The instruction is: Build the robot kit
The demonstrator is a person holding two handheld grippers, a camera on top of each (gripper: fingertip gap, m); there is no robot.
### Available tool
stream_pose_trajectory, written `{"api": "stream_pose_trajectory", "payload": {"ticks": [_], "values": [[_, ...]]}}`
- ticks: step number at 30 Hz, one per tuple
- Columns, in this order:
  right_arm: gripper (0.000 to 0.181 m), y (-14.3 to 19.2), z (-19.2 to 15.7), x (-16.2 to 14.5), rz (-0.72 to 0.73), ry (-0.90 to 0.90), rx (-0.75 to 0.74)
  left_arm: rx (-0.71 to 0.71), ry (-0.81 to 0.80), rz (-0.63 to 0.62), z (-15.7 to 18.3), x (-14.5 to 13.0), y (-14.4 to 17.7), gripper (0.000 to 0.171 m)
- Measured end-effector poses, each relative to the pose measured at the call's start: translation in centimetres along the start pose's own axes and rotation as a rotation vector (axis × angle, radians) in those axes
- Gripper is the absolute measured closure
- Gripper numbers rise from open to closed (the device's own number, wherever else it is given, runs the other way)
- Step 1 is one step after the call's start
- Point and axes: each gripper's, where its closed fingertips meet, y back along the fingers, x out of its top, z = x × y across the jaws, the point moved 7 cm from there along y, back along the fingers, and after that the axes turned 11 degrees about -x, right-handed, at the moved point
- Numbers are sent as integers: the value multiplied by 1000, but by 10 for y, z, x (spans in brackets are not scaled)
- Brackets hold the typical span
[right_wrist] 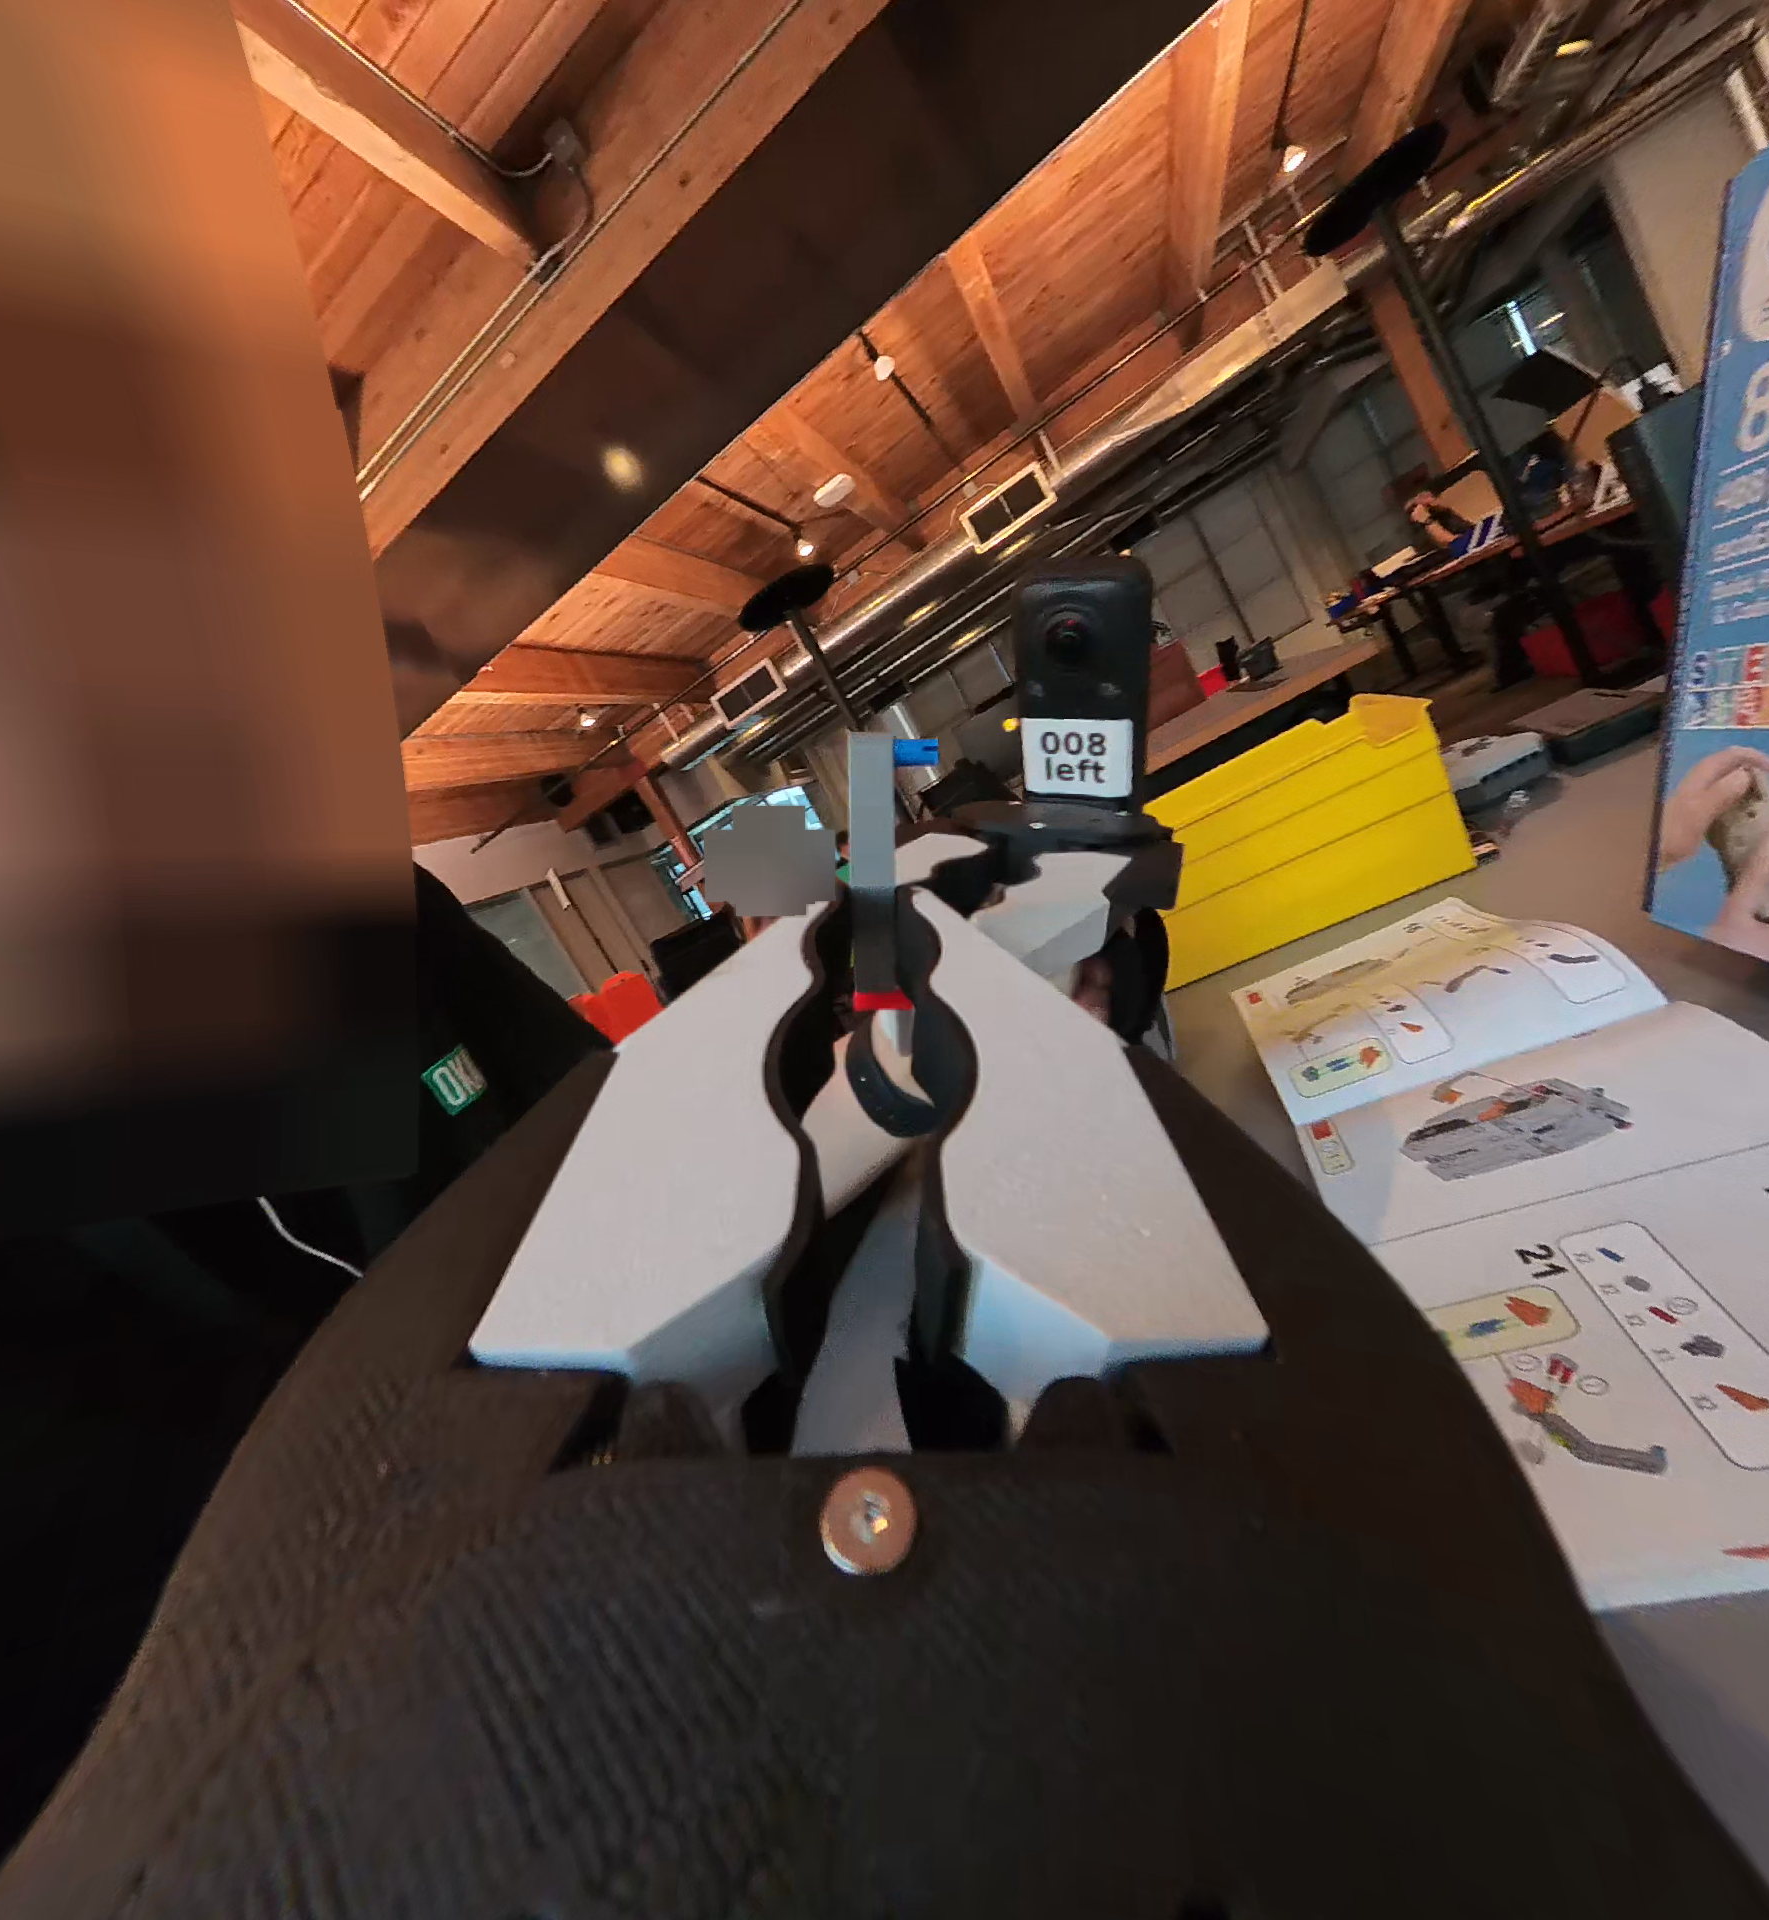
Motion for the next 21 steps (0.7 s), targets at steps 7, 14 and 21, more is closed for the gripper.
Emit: {"api": "stream_pose_trajectory", "payload": {"ticks": [7,14,21], "values": [[175,2,7,4,56,87,-127,200,-119,-75,-12,-5,-8,146],[174,0,9,3,77,92,-152,340,-250,-72,-11,0,-14,152],[163,0,11,3,68,89,-177,356,-258,-53,-11,1,-12,158]]}}
